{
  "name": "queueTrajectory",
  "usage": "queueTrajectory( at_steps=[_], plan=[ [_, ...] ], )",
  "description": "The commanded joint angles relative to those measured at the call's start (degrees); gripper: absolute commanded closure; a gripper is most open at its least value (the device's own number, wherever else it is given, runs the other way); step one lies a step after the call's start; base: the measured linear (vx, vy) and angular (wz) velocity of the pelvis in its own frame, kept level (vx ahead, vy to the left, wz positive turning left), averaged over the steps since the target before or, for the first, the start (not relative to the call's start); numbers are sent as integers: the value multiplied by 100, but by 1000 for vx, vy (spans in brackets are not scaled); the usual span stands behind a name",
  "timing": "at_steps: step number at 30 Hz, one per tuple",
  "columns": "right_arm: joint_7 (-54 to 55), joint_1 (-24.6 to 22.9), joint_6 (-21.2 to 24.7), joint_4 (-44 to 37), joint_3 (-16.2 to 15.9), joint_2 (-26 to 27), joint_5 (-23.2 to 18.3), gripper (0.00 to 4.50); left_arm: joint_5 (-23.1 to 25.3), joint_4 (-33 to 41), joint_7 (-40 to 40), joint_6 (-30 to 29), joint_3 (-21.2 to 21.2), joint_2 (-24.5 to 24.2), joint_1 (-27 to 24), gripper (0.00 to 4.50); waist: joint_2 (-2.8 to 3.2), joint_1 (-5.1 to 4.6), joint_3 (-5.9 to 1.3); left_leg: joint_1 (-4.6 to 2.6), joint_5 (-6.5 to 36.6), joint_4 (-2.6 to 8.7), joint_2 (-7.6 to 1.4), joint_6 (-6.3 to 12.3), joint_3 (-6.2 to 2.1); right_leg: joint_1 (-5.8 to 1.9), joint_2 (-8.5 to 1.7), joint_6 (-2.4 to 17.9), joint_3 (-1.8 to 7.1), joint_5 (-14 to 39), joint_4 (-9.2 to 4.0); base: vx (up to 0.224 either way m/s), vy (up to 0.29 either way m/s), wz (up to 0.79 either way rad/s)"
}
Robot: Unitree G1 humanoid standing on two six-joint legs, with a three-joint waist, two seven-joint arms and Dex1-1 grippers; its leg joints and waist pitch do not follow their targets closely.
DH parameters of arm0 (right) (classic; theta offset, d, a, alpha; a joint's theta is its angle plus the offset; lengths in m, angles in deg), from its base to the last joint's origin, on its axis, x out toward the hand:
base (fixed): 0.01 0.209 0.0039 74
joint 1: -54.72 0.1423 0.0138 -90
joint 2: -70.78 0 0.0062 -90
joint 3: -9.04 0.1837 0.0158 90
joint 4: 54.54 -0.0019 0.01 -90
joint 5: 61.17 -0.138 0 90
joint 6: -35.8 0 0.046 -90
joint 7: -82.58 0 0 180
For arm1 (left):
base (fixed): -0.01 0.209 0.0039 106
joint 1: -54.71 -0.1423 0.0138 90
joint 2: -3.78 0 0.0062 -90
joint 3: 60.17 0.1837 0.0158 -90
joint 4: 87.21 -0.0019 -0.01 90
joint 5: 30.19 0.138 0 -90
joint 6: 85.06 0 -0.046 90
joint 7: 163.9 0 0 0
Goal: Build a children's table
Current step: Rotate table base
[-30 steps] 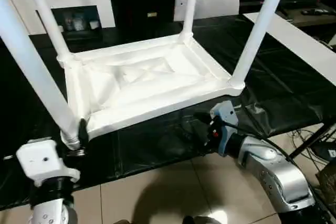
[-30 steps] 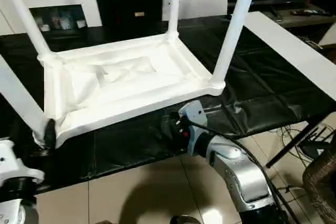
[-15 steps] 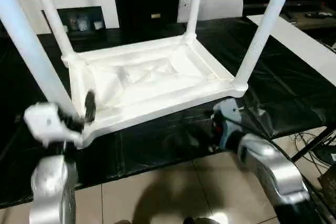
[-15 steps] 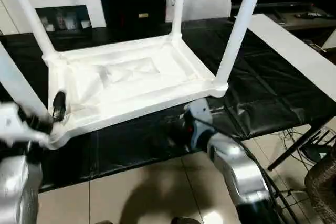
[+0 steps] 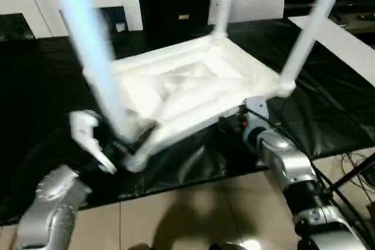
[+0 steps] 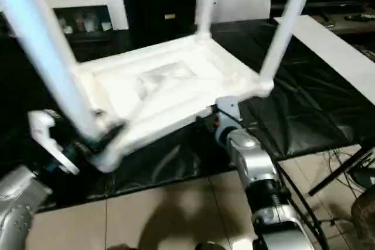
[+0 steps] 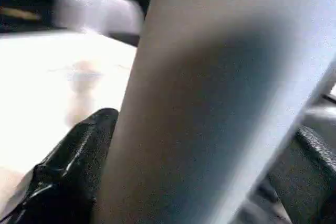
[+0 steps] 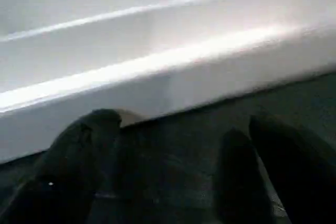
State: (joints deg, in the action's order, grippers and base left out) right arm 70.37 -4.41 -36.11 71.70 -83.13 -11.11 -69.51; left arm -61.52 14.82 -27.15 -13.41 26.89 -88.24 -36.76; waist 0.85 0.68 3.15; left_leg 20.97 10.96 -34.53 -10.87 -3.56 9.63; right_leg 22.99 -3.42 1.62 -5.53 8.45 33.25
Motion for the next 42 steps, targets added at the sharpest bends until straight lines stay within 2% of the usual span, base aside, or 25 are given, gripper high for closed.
queueTrajectory(
  at_steps=[1, 3, 4, 7, 8, 10, 13, 16, 17, 18, 20, 21, 23, 24, 25, 27, 28, 31, 33, 34, 35, 37, 40, 41, 42],
  plan=[
    [-65, 214, -205, 184, -95, 161, 40, 0, -95, 307, -275, -134, 442, 4, 104, 6, -12, -46, -308, -43, 1732, 443, -210, -17, -69, -272, -448, 811, 317, 2370, -390, 0, 0, 0],
    [-73, 275, -268, 266, -151, 225, 77, 0, -165, 403, -340, -246, 578, 39, 164, 6, -18, -86, -306, -46, 1767, 440, -211, -37, -69, -264, -447, 680, 309, 2603, -430, 0, 0, 0],
    [-96, 306, -293, 301, -208, 281, 102, 0, -179, 462, -372, -291, 691, 71, 210, 6, -42, -116, -312, -51, 1756, 432, -208, -41, -67, -253, -436, 649, 310, 2614, -440, 0, 0, 0],
    [-196, 518, -542, 674, -295, 530, 204, 0, -194, 534, -454, -432, 1032, 197, 445, 6, -57, -198, -321, 0, 1670, 421, -193, -11, -76, -283, -441, 678, 300, 2612, -416, 0, 0, 0],
    [-212, 570, -598, 773, -281, 569, 220, 0, -175, 521, -456, -434, 1076, 224, 495, 6, -62, -205, -322, -9, 1673, 420, -195, -6, -76, -278, -439, 663, 298, 2632, -425, 0, 0, 0],
    [-244, 733, -722, 1010, -304, 705, 265, 0, -114, 389, -441, -399, 1307, 471, 782, 6, -60, -236, -344, -21, 1574, 395, -197, 16, -63, -271, -435, 747, 305, 2444, -417, 0, 0, 0],
    [-295, 812, -795, 1103, -352, 781, 307, 0, 78, 169, -604, -394, 1516, 458, 1026, 6, -63, -253, -363, -7, 1424, 391, -191, 84, -51, -288, -421, 856, 309, 2107, -380, 0, 0, 0],
    [-419, 845, -854, 1156, -366, 828, 328, 0, 163, -93, -507, -194, 1494, 696, 1292, 6, -79, -280, -390, 22, 1197, 368, -196, 147, -43, -329, -440, 966, 319, 1821, -347, 0, 0, 0],
    [-442, 857, -871, 1193, -367, 840, 352, 0, 159, -123, -513, -203, 1523, 731, 1353, 6, -76, -279, -389, 31, 1160, 370, -196, 164, -40, -335, -440, 985, 318, 1782, -346, 0, 0, 0],
    [-463, 869, -892, 1236, -367, 852, 376, 0, 183, -164, -511, -192, 1561, 761, 1417, 6, -54, -268, -398, 1, 1131, 363, -204, 185, -36, -315, -435, 1039, 320, 1701, -335, 0, 0, 0],
    [-453, 908, -998, 1391, -340, 876, 430, 0, 435, -479, -391, -32, 1674, 935, 1670, 6, -66, -268, -394, 5, 1112, 363, -206, 215, -29, -314, -433, 1090, 315, 1677, -342, 0, 0, 0],
    [-451, 910, -1002, 1398, -338, 877, 432, 0, 453, -498, -382, -21, 1680, 943, 1684, 6, -61, -259, -391, -18, 1177, 357, -204, 206, -24, -305, -426, 1078, 313, 1768, -357, 0, 0, 0],
    [-426, 929, -1045, 1462, -304, 882, 454, 0, 628, -667, -306, 125, 1734, 1001, 1794, 6, -65, -251, -386, -5, 1182, 362, -206, 203, -28, -317, -428, 1059, 313, 1782, -363, 0, 0, 0],
    [-377, 941, -1104, 1532, -215, 858, 459, 0, 884, -1015, -193, 423, 1786, 1130, 2005, 6, -51, -249, -382, 6, 1241, 378, -211, 199, -47, -325, -427, 1026, 301, 1866, -378, 0, 0, 0],
    [-363, 930, -1147, 1558, -153, 816, 453, 0, 1098, -1304, -63, 664, 1793, 1244, 2173, 6, -61, -227, -382, -41, 1324, 357, -199, 203, -25, -293, -427, 977, 308, 1973, -419, 0, 0, 0],
    [-337, 905, -1180, 1559, -109, 773, 451, 0, 1273, -1501, 54, 842, 1795, 1320, 2290, 6, -66, -188, -384, -20, 1292, 370, -211, 174, -37, -317, -438, 951, 307, 1990, -398, 0, 0, 0],
    [-313, 898, -1204, 1572, -66, 752, 449, 0, 1324, -1579, 83, 916, 1800, 1345, 2338, 6, -24, -166, -397, -22, 1276, 366, -217, 154, -47, -327, -451, 963, 309, 1948, -381, 0, 0, 0],
    [-233, 842, -1234, 1538, 84, 652, 388, 0, 1392, -1688, 208, 990, 1770, 1398, 2432, 6, -54, -140, -408, -24, 1202, 358, -218, 181, -30, -320, -447, 1038, 316, 1784, -369, 0, 0, 0],
    [-219, 619, -1299, 1347, 225, 402, 350, 0, 1370, -1758, 161, 1018, 1657, 1324, 2486, 6, -57, -120, -415, -26, 1150, 355, -221, 196, -29, -330, -444, 1057, 314, 1715, -357, 0, 0, 0],
    [-335, 443, -1312, 1154, 318, 245, 287, 0, 1341, -1831, 54, 1065, 1564, 1231, 2493, 6, -39, -92, -409, -39, 1130, 352, -218, 225, -13, -322, -432, 1025, 319, 1658, -382, 0, 0, 0],
    [-372, 399, -1328, 1090, 313, 207, 293, 0, 1339, -1847, 28, 1072, 1549, 1203, 2487, 6, -49, -74, -428, -52, 1085, 342, -227, 221, -12, -322, -434, 1041, 328, 1550, -348, 0, 0, 0],
    [-832, -57, -1314, 347, 263, -168, 291, 0, 1382, -1984, -246, 1118, 1470, 854, 2391, 6, -60, -18, -426, -40, 1002, 358, -218, 272, -12, -337, -418, 1036, 321, 1422, -328, 0, 0, 0],
    [-1170, -275, -1147, -82, 278, -319, 164, 0, 1429, -2016, -414, 1089, 1491, 638, 2315, 6, -72, -33, -403, -27, 1164, 370, -209, 299, -19, -340, -416, 927, 312, 1773, -364, 0, 0, 0],
    [-1340, -503, -1057, -576, 289, -495, 104, 0, 1451, -2022, -658, 1002, 1543, 369, 2228, 6, -69, -41, -390, -7, 1210, 378, -195, 291, -29, -349, -417, 874, 298, 1942, -383, 0, 0, 0],
    [-1397, -585, -1001, -759, 292, -558, 78, 0, 1464, -2027, -746, 975, 1564, 269, 2199, 21, -76, -35, -390, -28, 1257, 370, -200, 277, -27, -328, -427, 763, 305, 2170, -412, 0, 0, 0]
  ],
)
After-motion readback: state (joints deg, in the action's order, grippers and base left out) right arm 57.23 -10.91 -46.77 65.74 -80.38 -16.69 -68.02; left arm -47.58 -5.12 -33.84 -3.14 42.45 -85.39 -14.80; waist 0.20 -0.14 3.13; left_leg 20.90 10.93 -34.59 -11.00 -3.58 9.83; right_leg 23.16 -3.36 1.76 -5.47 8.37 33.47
